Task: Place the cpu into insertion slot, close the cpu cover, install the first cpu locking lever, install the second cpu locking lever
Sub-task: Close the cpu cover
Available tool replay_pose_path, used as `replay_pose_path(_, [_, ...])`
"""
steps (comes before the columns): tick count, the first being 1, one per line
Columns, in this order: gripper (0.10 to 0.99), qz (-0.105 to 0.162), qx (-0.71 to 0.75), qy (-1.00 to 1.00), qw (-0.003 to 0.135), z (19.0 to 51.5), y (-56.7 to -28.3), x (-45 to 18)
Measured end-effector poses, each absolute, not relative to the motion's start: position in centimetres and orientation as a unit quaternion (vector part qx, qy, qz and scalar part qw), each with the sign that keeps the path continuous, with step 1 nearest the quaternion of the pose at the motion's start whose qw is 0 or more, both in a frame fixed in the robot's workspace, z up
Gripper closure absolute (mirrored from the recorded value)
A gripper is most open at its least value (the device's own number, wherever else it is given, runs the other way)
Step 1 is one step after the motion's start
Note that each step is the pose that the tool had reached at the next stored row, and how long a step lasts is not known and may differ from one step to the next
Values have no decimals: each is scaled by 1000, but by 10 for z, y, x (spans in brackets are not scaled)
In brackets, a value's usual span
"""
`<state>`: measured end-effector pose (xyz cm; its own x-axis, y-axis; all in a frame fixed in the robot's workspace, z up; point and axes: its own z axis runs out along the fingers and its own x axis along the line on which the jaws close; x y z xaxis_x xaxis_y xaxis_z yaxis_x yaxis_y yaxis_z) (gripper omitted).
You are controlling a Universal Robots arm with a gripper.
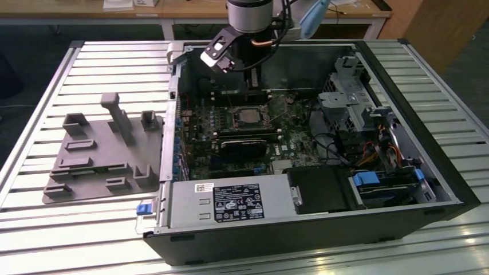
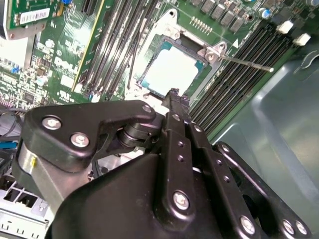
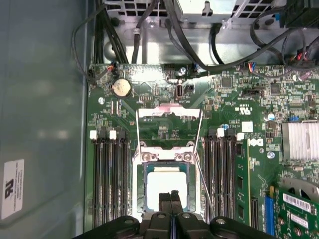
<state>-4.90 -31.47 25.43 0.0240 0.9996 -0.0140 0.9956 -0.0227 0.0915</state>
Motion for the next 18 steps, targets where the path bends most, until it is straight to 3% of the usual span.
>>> replay_pose_path(18, [984,27,715,698,38,254,-315,-7])
